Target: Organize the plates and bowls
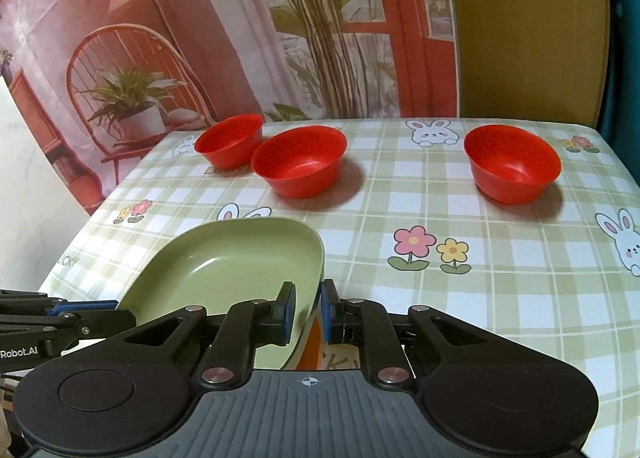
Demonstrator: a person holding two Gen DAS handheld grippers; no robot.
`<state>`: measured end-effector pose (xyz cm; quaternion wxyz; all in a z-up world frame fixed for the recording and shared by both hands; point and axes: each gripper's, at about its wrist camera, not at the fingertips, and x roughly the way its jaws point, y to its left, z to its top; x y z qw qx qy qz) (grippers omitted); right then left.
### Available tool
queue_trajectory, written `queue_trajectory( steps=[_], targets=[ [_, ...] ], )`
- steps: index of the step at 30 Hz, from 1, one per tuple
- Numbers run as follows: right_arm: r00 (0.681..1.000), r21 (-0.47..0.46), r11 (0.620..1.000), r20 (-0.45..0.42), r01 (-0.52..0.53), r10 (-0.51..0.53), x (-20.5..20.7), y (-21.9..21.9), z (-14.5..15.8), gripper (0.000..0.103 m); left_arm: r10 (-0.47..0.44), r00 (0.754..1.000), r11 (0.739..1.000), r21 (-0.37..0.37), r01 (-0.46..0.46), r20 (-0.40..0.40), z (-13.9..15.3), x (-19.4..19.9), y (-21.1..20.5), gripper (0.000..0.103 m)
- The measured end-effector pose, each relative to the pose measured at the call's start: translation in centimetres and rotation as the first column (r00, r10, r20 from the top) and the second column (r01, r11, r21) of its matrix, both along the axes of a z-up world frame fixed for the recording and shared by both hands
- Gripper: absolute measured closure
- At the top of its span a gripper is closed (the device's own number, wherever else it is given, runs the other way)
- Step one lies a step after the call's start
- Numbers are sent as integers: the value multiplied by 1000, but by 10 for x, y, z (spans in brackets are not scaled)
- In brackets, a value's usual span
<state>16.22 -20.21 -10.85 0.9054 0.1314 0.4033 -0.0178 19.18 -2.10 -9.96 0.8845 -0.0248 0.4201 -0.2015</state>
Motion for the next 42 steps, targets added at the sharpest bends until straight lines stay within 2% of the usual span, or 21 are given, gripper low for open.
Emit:
queue_trajectory(
  steps=[26,42],
  targets=[
    [1000,-4,1000,8,-18,18,-11,7,4,89,-7,999,1000,-1,7,-33,-1,-19,2,87],
    [997,-12,999,-65,-40,39,-14,11,-17,89,7,995,1000,-6,-7,-100,-17,-14,6,87]
  ],
)
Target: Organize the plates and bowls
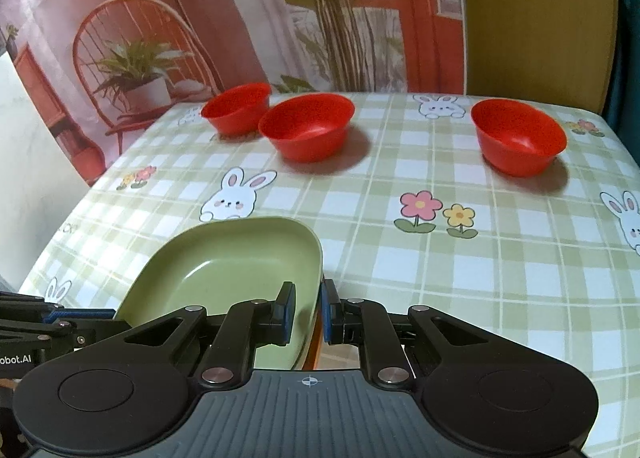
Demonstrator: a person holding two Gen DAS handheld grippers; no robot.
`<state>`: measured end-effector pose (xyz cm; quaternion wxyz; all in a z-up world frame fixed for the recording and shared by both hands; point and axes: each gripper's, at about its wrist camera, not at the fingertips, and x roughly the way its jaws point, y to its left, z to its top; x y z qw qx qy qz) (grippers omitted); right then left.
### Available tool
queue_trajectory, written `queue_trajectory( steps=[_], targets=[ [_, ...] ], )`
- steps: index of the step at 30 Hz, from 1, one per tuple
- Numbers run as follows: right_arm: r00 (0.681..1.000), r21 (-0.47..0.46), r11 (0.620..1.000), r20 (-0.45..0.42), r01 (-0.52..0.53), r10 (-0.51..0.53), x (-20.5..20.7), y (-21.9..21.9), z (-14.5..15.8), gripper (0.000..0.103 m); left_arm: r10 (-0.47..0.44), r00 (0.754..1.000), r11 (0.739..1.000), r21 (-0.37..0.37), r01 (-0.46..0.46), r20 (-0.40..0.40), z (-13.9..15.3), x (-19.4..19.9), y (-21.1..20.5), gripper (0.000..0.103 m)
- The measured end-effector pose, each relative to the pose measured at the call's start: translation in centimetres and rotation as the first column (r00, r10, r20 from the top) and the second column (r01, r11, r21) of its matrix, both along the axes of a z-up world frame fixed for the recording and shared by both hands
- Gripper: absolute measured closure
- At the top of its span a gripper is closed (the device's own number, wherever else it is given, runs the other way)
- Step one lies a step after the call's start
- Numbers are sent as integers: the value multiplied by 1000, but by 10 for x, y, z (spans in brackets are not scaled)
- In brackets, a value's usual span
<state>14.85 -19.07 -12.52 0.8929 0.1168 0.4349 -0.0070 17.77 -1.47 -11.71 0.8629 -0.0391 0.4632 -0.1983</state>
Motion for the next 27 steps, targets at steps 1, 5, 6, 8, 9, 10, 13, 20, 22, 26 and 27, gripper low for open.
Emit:
queue_trajectory(
  steps=[1,5,6,8,9,10,13,20,22,26,27],
  targets=[
    [1000,-3,1000,-5,-2,2,0,1,-1,90,1,1000,1000,0,-1,-3,-1,0,0,87],
    [1000,-2,1000,-20,-7,7,0,1,-5,90,2,1000,1000,5,-2,-10,-2,1,0,87],
    [1000,-1,1000,-23,-8,8,0,2,-6,90,3,1000,1000,8,-3,-14,-3,2,0,87],
    [999,-4,1000,-31,-11,11,0,2,-8,90,6,1000,1000,8,-6,-23,-5,3,0,87],
    [999,-5,1000,-32,-12,12,1,2,-9,89,7,1000,1000,7,-7,-28,-6,3,0,87],
    [999,-9,1000,-32,-13,13,1,3,-9,89,7,999,1000,5,-7,-35,-7,4,0,87],
    [999,-12,1000,-33,-17,17,1,3,-10,88,5,998,1000,3,-5,-58,-11,9,-1,84],
    [999,-22,999,-20,-28,27,1,4,-5,82,15,1000,999,-33,-15,-10,-1,9,4,58],
    [1000,-27,999,-8,-28,27,1,5,-2,81,26,1000,999,-39,-26,7,3,11,6,56],
    [999,-32,999,16,-30,31,3,4,8,81,59,998,997,-55,-57,34,12,15,13,56],
    [999,-33,999,22,-31,31,4,4,11,81,67,997,996,-61,-64,42,15,16,14,56]
  ],
)
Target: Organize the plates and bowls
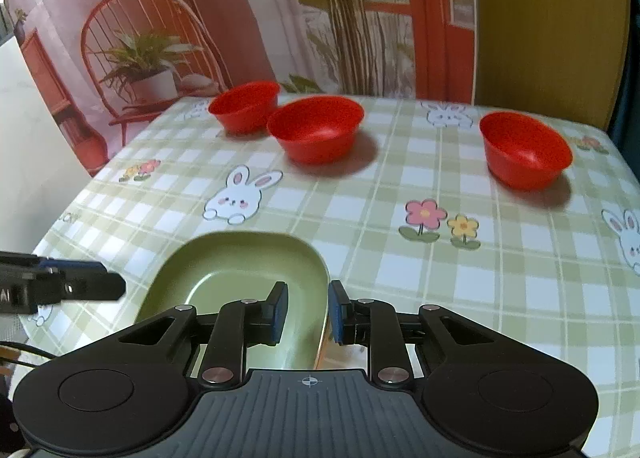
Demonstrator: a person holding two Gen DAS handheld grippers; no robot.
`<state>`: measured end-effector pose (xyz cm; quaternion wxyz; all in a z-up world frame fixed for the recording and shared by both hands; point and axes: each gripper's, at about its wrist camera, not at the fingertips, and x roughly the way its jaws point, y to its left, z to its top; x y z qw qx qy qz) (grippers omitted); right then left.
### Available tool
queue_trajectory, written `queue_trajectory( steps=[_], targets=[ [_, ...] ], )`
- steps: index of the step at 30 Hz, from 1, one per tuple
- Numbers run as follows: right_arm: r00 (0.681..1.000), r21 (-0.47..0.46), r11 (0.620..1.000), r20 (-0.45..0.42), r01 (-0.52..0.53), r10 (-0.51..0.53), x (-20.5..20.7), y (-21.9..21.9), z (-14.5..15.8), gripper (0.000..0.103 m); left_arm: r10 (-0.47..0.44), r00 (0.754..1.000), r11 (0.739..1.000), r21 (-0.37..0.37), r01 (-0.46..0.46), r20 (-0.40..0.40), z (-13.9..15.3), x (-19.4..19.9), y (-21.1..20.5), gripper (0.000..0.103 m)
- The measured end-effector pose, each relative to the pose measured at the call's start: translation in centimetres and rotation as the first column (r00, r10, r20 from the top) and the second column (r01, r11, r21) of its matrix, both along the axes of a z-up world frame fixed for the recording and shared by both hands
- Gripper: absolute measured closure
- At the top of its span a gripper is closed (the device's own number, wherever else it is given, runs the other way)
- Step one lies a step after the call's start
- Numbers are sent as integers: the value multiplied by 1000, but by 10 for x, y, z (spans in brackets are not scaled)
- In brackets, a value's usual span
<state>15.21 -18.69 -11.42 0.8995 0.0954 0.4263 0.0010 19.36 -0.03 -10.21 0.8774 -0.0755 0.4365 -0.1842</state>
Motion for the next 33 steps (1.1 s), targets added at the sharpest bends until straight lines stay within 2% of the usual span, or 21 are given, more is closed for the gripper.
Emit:
queue_trajectory(
  steps=[9,17,26,33],
  targets=[
    [998,1,1000,68,-11,11,9,-4,31,81,73,993,997,-37,-69,96,40,10,24,56],
    [992,0,1000,126,-9,9,22,-12,58,81,125,977,992,-11,-125,174,73,19,45,56],
    [977,-50,999,214,-15,26,52,-25,96,81,200,939,977,16,-213,279,116,34,77,56],
    [961,-81,997,277,1,22,89,-33,123,81,248,905,963,18,-271,344,151,61,96,56]
  ],
)
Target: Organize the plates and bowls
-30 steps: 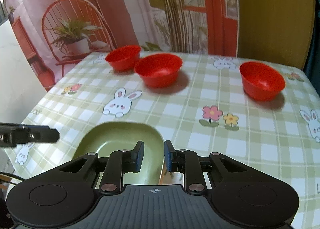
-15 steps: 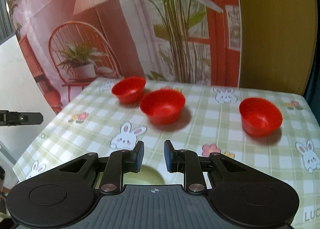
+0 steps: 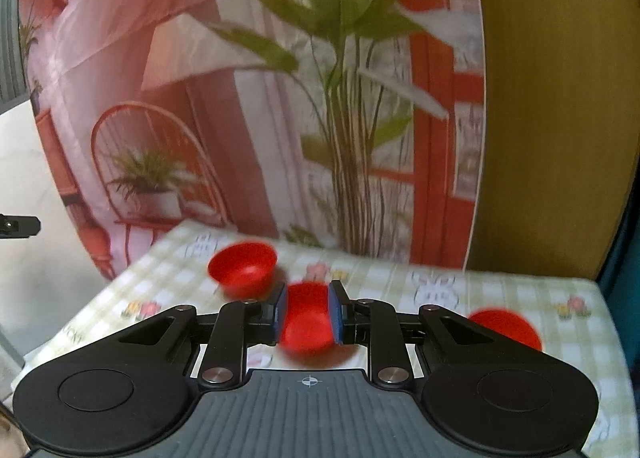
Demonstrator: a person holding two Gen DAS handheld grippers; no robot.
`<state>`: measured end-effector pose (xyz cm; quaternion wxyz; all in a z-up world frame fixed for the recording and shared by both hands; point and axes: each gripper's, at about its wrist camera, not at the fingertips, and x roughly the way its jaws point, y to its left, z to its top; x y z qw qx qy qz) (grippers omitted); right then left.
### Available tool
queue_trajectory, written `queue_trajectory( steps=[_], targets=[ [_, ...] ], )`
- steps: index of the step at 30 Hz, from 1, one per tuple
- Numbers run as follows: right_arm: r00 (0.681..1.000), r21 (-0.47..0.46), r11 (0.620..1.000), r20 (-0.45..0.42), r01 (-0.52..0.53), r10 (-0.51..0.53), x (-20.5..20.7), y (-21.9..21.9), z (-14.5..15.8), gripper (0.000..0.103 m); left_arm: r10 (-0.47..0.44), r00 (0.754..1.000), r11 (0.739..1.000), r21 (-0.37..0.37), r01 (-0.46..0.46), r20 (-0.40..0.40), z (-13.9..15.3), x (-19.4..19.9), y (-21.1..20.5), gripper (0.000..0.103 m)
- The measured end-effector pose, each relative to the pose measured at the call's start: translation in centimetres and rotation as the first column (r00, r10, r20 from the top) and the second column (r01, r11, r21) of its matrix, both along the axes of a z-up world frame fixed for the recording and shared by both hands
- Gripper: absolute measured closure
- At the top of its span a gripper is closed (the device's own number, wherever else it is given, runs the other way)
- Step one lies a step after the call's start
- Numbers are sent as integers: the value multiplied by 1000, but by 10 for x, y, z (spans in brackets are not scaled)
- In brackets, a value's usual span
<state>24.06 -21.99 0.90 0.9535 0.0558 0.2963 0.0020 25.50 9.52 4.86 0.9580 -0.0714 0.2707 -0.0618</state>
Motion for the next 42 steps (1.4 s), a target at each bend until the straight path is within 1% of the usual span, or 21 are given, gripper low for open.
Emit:
queue_trajectory(
  steps=[5,8,10,13,16,18,21,24,27,30,32,35,38,42],
  targets=[
    [999,-16,1000,45,-12,12,37,1,15,81,36,998,999,16,-37,55,25,28,11,56],
    [998,-19,999,50,-25,26,66,5,15,81,54,996,998,31,-56,73,36,54,13,56],
    [998,-21,999,46,-38,39,89,9,13,81,48,996,997,50,-52,79,45,74,14,56],
    [998,-18,998,40,-57,58,120,16,6,81,52,991,995,73,-61,122,58,101,13,56],
    [996,-22,996,15,-84,84,152,24,-9,81,25,991,995,91,-37,131,55,125,8,56],
    [995,-28,994,-8,-105,104,172,29,-23,80,-2,994,994,106,-10,113,43,143,3,56],
    [989,-23,992,-72,-127,126,203,37,-53,80,-46,997,994,107,39,63,8,169,-5,55],
    [980,-19,989,-142,-147,143,230,44,-86,80,-67,998,997,48,68,-11,-40,193,-11,50],
    [964,2,987,-215,-158,155,251,50,-118,80,-79,993,997,-7,79,-93,-84,216,-17,50],
    [950,43,991,-280,-130,137,266,50,-142,80,-84,984,996,12,87,-157,-122,233,-27,50],
    [941,64,991,-312,-117,131,273,49,-153,80,-95,979,995,20,100,-183,-140,239,-31,50],
    [931,94,991,-344,-98,125,278,46,-163,80,-114,971,993,-2,117,-210,-157,245,-35,50],
    [922,126,988,-366,-87,128,282,44,-170,80,-130,966,991,-3,133,-225,-169,251,-44,50],
    [917,143,987,-382,-70,120,280,44,-175,80,-137,960,990,8,143,-243,-180,251,-53,50]
  ],
)
